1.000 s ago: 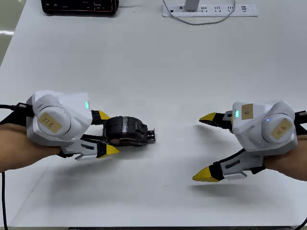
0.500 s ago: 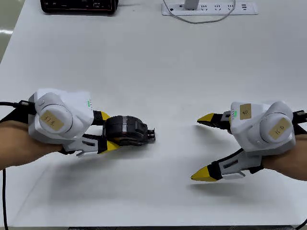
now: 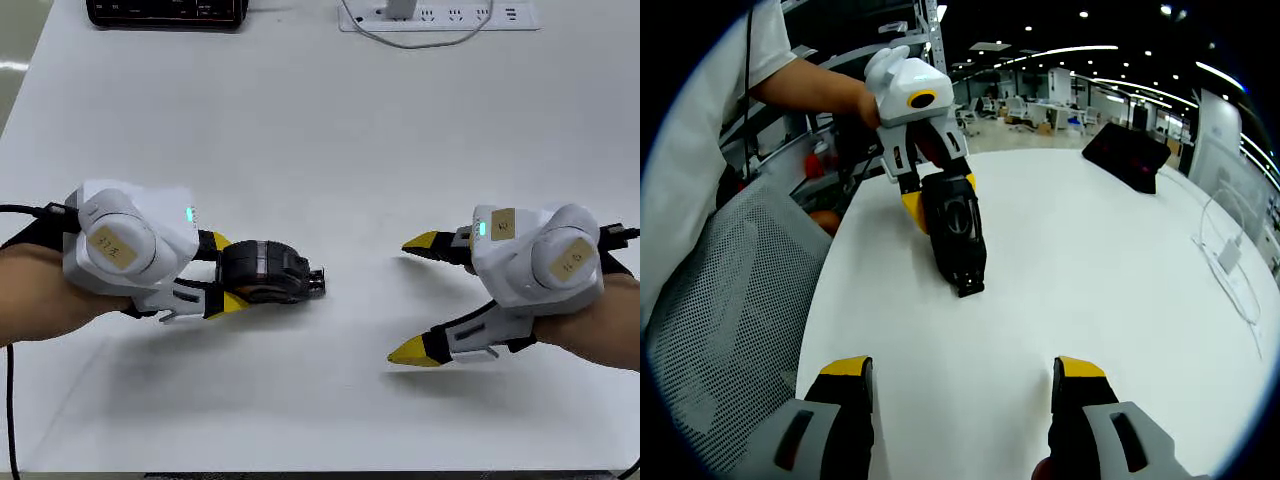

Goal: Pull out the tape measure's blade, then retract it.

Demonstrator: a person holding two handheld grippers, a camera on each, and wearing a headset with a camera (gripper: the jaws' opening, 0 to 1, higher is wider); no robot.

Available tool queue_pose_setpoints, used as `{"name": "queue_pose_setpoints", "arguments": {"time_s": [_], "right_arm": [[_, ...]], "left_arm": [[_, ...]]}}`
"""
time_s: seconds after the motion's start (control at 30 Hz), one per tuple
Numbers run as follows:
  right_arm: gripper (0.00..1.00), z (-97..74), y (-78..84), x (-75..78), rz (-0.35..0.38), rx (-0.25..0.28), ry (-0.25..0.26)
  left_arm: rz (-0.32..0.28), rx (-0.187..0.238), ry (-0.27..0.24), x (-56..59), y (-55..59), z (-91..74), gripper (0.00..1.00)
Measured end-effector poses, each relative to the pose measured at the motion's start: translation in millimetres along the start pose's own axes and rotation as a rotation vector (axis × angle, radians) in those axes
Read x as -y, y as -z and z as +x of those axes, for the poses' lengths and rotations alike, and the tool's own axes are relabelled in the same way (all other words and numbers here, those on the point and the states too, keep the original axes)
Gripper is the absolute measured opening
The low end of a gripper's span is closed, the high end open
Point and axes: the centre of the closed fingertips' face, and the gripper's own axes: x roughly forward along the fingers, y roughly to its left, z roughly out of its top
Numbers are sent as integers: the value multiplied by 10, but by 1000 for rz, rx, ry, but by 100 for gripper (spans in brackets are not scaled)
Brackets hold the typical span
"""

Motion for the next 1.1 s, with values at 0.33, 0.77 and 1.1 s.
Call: {"name": "queue_pose_setpoints", "arguments": {"time_s": [0.33,0.77,1.1], "right_arm": [[66,131,-110,18,-4,25,-15],[53,284,-192,39,-26,48,-45],[43,415,-290,38,-58,64,-60]], "left_arm": [[38,-11,13,10,4,-4,25],[37,-20,18,10,8,-11,25],[26,-20,25,13,6,-12,25]]}}
